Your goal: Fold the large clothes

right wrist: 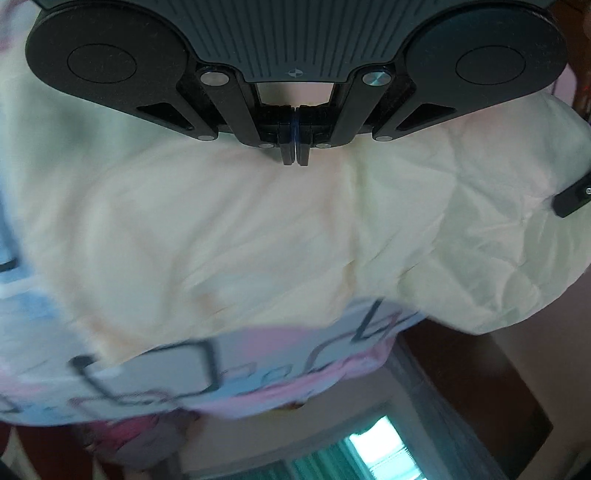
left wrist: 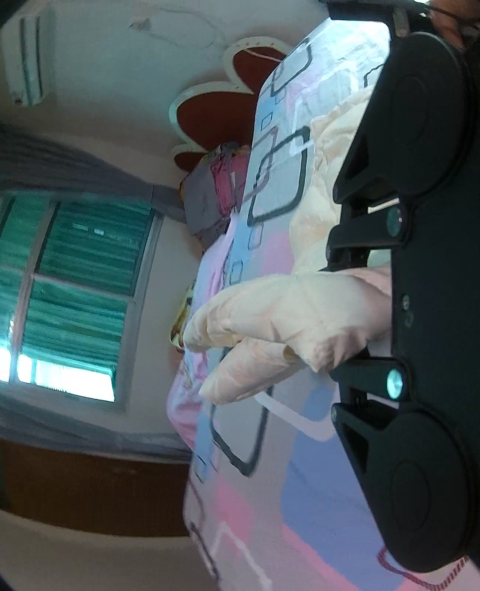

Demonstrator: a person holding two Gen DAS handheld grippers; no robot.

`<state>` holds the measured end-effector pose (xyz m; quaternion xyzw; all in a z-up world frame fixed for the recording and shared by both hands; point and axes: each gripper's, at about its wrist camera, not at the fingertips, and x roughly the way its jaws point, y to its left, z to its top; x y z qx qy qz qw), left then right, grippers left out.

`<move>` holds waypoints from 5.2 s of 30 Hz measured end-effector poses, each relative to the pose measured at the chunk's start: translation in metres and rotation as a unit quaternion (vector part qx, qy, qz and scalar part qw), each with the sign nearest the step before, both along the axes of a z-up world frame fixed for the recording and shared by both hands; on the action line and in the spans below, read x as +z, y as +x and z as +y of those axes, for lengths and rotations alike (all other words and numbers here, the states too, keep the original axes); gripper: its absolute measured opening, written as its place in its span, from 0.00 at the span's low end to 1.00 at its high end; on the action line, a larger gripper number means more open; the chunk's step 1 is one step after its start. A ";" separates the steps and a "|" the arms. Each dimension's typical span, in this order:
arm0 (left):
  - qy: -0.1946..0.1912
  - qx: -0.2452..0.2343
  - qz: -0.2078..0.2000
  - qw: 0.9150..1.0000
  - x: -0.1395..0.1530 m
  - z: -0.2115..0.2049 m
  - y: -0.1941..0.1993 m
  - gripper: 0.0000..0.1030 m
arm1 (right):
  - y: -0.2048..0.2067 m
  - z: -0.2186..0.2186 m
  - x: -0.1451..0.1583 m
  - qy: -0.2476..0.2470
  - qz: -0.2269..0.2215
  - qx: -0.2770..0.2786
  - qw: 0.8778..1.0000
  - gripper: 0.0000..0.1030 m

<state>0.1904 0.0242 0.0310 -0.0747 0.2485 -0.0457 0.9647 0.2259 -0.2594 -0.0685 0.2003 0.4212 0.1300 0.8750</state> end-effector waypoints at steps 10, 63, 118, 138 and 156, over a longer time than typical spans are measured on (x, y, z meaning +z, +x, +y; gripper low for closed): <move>0.039 -0.050 0.000 0.998 0.012 -0.101 0.020 0.19 | 0.001 -0.077 0.010 -0.010 -0.017 -0.034 0.999 0.00; -0.153 -0.109 0.095 0.978 -0.073 -0.031 0.114 0.53 | 0.071 -0.140 0.062 0.087 -0.010 -0.022 0.996 0.83; 0.037 -0.248 0.084 0.965 -0.070 -0.176 0.126 0.58 | 0.008 -0.148 0.018 0.042 -0.048 -0.117 0.991 0.72; 0.016 -0.296 0.155 0.942 -0.113 -0.193 0.200 0.45 | 0.085 -0.099 -0.029 -0.092 0.089 -0.055 0.990 0.32; 0.027 -0.296 0.098 0.950 -0.079 -0.167 0.125 0.45 | 0.040 -0.069 0.051 -0.100 -0.018 -0.012 0.995 0.33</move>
